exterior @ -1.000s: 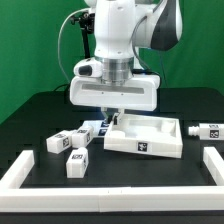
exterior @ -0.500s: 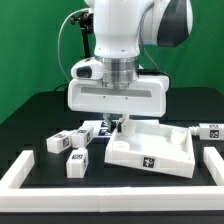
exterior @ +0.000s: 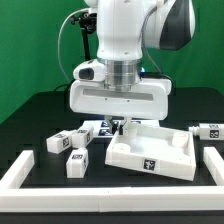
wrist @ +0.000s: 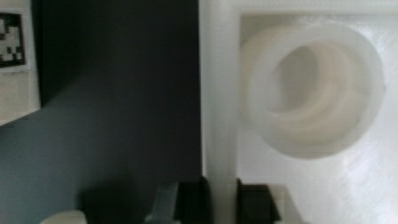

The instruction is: Assemble one leg

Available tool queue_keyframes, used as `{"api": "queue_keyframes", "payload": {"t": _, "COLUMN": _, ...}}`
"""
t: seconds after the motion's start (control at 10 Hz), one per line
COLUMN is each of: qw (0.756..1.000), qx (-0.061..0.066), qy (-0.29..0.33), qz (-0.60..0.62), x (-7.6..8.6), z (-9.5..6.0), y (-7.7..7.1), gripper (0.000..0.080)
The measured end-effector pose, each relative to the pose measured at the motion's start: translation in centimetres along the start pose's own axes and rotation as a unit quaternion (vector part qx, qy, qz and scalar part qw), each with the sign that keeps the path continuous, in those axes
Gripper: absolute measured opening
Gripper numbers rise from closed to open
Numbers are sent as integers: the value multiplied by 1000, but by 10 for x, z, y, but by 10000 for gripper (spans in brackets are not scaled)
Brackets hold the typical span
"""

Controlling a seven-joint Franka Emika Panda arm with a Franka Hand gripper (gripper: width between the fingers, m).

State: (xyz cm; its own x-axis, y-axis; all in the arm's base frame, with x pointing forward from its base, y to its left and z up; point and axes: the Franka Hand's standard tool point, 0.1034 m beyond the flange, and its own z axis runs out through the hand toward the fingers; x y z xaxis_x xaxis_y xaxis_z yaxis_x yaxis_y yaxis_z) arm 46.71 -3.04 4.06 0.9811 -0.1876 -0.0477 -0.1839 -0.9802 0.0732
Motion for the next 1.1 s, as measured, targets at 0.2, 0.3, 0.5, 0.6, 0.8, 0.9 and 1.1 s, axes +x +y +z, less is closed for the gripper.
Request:
{"api": "queue_keyframes", "payload": {"t": 0.2, "qw": 1000, "qx": -9, "qy": 10, "qz": -5, "x": 25, "z": 3, "y": -4, "gripper": 57}}
{"api": "queue_keyframes", "payload": {"t": 0.3, "qw": 1000, "qx": -13, "qy": 19, "qz": -7, "x": 43, "z": 2, "y": -12, "gripper": 57}}
{"api": "queue_keyframes", "payload": {"t": 0.5, "qw": 999, "qx": -20, "qy": 35, "qz": -16, "x": 75, "z": 3, "y": -25, "gripper": 57}}
{"api": "queue_keyframes", "payload": {"t": 0.6, "qw": 998, "qx": -28, "qy": 40, "qz": -29, "x": 82, "z": 2, "y": -28, "gripper": 57}}
{"api": "queue_keyframes", "payload": {"t": 0.8, "qw": 997, "qx": -48, "qy": 42, "qz": -52, "x": 86, "z": 1, "y": -30, "gripper": 57}}
{"api": "queue_keyframes", "payload": {"t": 0.9, "qw": 995, "qx": -57, "qy": 43, "qz": -66, "x": 87, "z": 4, "y": -30, "gripper": 57}}
{"api": "queue_keyframes", "payload": {"t": 1.1, "qw": 995, "qx": -62, "qy": 45, "qz": -61, "x": 86, "z": 6, "y": -30, "gripper": 58}}
